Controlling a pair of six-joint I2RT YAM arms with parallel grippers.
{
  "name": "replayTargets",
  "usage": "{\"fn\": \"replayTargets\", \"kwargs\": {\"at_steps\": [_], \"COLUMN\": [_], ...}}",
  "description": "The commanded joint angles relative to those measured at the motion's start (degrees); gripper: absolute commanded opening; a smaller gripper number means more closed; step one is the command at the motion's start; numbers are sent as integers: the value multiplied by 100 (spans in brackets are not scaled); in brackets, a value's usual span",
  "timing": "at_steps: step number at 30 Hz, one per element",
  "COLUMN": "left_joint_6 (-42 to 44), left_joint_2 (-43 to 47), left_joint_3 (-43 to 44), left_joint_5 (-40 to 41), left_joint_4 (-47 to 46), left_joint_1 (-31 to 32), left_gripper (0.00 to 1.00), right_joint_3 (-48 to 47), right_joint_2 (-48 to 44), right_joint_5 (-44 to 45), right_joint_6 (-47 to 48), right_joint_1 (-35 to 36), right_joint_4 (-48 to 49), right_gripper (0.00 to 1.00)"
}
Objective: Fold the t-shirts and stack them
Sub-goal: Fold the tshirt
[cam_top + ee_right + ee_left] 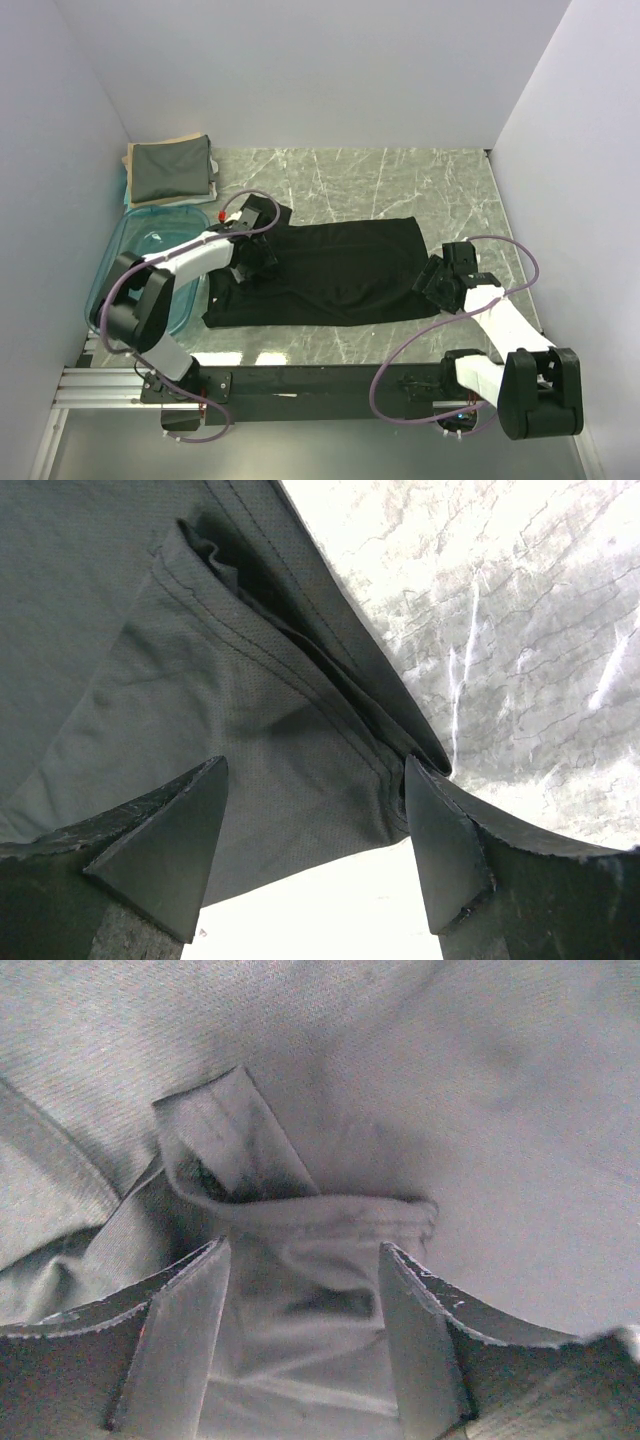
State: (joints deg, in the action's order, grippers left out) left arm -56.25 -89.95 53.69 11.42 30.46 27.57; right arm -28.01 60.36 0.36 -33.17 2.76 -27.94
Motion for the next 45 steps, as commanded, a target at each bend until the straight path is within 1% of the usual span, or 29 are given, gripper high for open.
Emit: {"fn": "replayTargets", "kwargs": {"at_steps": [1,4,6,7,9,10,11,12,19,30,34,38,41,42,44,45], "left_joint_6": [70,70,61,88,96,105,114,149,167,316,544,790,853,887,861,844], "left_joint_2": [-268,-488,-541,-541,-567,-593,-655,-673,-778,-1112,-1393,-1490,-1595,-1613,-1605,-1587], "left_joint_3": [45,229,317,352,483,554,607,729,1029,1547,1934,2048,2180,2198,2207,2216], "left_joint_5": [-87,-17,36,36,44,71,71,106,317,343,387,343,352,396,457,475], "left_joint_4": [-294,-303,-347,-391,-392,-357,-269,-234,30,74,223,154,241,311,347,373], "left_joint_1": [20,20,20,20,20,20,20,20,20,20,20,29,38,55,64,73], "left_gripper": [66,64,58,50,29,12,2,1,1,1,3,6,14,27,44,60], "right_joint_3": [-178,-196,-187,-179,-170,-178,-187,-196,-222,-240,-249,-231,-249,-249,-249,-249], "right_joint_2": [125,143,143,126,108,99,90,81,64,187,231,240,257,266,257,231], "right_joint_5": [-18,-18,-18,-18,-10,8,17,25,52,52,61,78,69,78,69,78], "right_joint_6": [100,126,135,126,126,126,135,144,144,188,188,179,170,170,162,162], "right_joint_1": [-4,5,-4,5,5,5,5,5,5,5,-4,5,5,-4,5,5], "right_joint_4": [166,166,175,175,167,149,132,123,96,87,78,87,61,78,79,79], "right_gripper": [77,77,77,77,77,77,77,77,77,77,77,77,77,77,77,77]}}
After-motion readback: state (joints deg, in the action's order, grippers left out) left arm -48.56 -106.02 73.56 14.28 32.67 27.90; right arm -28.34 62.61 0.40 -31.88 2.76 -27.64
